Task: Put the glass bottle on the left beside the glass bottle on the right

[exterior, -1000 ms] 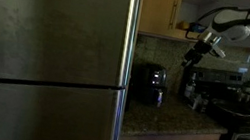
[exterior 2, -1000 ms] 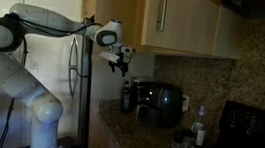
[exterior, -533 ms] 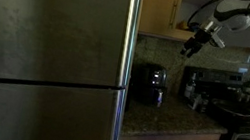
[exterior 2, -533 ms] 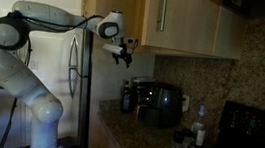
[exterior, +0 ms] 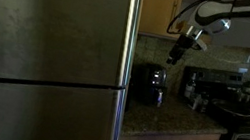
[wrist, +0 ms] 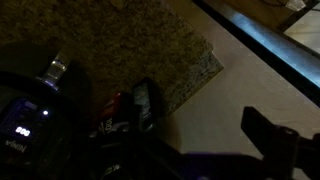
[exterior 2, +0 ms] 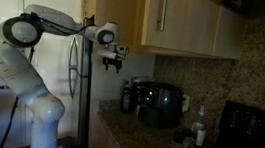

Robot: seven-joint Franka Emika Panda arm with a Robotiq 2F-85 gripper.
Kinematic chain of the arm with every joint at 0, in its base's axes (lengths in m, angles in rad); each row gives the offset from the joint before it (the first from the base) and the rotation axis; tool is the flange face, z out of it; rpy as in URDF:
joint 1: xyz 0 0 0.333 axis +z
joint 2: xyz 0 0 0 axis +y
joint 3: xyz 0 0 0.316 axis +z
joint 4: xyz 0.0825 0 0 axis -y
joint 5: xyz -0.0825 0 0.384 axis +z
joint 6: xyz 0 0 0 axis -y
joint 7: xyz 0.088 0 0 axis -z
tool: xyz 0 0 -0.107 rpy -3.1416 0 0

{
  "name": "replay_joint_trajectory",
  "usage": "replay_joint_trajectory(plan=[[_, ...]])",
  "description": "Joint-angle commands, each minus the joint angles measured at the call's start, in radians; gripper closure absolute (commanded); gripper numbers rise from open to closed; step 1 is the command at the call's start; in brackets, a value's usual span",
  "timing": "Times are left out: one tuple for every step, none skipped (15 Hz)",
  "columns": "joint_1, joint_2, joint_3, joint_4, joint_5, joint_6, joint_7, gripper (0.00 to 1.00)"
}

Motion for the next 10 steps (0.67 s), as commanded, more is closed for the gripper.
replay_joint_trajectory(plan=[[-0.01, 0.021, 0.025, 0.004, -0.005, 0.016, 0.008, 0.0], [-0.01, 0.039, 0.036, 0.006, -0.014, 0.03, 0.019, 0.0], [-0.011, 0.052, 0.04, 0.009, -0.019, 0.037, 0.022, 0.0], [-0.012, 0.059, 0.04, 0.011, -0.02, 0.04, 0.022, 0.0], [-0.014, 0.06, 0.04, 0.012, -0.02, 0.04, 0.022, 0.0], [-0.023, 0.115, 0.066, 0.038, -0.074, 0.023, 0.038, 0.0], [-0.008, 0.141, 0.065, 0.05, -0.05, 0.037, 0.032, 0.0], [-0.005, 0.168, 0.071, 0.059, -0.025, 0.079, 0.058, 0.0], [0.0, 0.184, 0.083, 0.05, -0.002, 0.12, 0.084, 0.0], [0.014, 0.146, 0.127, -0.068, 0.018, 0.223, 0.138, 0.0]])
